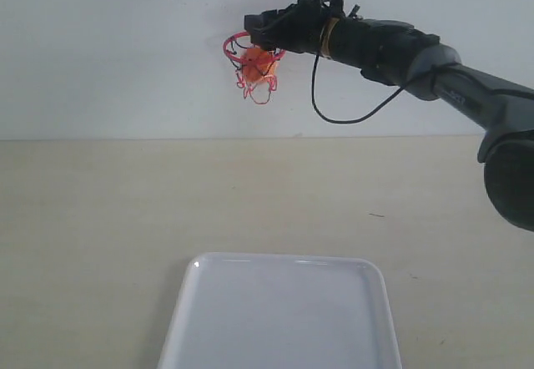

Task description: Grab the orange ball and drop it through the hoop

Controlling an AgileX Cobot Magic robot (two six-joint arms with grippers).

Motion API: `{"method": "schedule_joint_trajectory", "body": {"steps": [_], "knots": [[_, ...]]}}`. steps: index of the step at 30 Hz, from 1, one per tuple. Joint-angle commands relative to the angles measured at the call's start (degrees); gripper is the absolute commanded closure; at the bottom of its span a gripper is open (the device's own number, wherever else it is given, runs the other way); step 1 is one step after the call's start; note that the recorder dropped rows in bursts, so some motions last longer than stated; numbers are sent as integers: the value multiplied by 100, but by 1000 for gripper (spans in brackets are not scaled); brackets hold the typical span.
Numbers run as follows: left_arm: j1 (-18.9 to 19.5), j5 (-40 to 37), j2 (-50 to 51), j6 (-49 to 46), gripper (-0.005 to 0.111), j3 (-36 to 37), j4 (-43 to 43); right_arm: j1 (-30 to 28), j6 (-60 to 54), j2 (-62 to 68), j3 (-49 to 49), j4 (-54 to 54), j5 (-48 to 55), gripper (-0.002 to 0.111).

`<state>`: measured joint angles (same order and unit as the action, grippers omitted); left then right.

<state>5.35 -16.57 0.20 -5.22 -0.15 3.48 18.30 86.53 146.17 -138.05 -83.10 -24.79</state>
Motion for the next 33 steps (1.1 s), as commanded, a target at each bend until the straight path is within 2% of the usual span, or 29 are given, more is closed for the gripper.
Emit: {"method": "schedule_joint_trajectory", "body": {"steps": [1, 4, 6, 9, 11, 12, 15, 18, 21, 28, 32, 33], "knots": [[24, 16, -20, -23, 103, 15, 10, 12, -17, -37, -32, 53, 126, 42], [24, 16, -20, -23, 103, 15, 10, 12, -17, -37, -32, 53, 175, 43], [24, 16, -20, -23, 103, 15, 10, 12, -7, -37, -32, 53, 355, 50], [24, 16, -20, -23, 103, 15, 10, -43, 19, -37, -32, 53, 575, 77], [24, 16, -20, -23, 103, 15, 10, -128, 239, -64, -32, 53, 569, 101], [24, 16, -20, -23, 103, 15, 10, -179, 394, -86, -32, 43, 569, 109], [24, 16, -20, -23, 103, 15, 10, -354, 676, -159, -32, -82, 516, 108], [24, 16, -20, -23, 103, 15, 10, -571, 1076, -276, -32, -724, 105, 108], [24, 16, -20, -23, 103, 15, 10, -855, 1995, -406, -32, -1684, -775, 109], [24, 16, -20, -23, 103, 15, 10, -1690, 3051, -513, -21, -1684, -2898, 109], [24, 16, -20, -23, 103, 15, 10, -2285, 3369, -503, -21, -1684, -4517, 109], [24, 16, -20, -23, 103, 15, 10, -2427, 3369, -503, -21, -1684, -4517, 109]]}}
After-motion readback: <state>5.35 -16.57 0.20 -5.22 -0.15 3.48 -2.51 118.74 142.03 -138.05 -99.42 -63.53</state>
